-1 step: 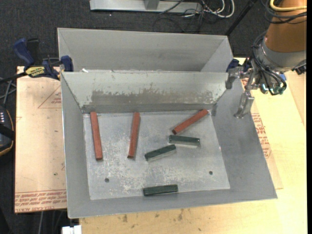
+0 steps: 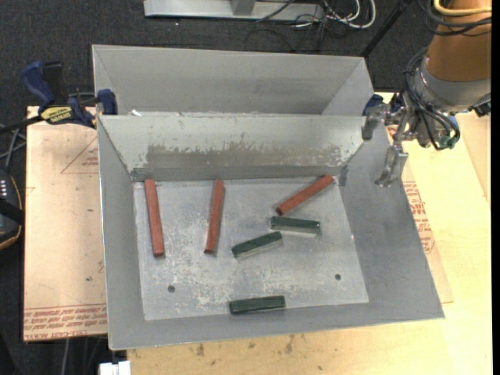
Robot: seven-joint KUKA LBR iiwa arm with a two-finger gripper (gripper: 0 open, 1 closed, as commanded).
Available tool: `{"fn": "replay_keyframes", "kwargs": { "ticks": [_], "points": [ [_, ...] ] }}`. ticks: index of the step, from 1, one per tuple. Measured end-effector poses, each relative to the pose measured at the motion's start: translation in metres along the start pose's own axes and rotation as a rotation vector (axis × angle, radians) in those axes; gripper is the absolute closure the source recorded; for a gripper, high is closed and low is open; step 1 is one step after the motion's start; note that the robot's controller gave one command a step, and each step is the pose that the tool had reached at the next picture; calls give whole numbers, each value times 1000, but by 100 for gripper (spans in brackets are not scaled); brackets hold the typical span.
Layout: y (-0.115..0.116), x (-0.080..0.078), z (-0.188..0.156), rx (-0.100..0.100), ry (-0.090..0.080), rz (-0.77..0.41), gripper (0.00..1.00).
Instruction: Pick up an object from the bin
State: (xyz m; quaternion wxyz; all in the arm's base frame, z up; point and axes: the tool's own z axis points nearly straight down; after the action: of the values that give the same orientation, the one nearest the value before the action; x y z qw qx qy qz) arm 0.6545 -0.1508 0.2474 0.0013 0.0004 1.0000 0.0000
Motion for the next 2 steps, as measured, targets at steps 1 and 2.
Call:
{"fn": "replay_keyframes", "kwargs": {
  "ticks": [1,2],
  "points": [
    [15,3,46,1,-4,-93,0],
    [31,16,120,0,-3,-304,0]
  ]
}}
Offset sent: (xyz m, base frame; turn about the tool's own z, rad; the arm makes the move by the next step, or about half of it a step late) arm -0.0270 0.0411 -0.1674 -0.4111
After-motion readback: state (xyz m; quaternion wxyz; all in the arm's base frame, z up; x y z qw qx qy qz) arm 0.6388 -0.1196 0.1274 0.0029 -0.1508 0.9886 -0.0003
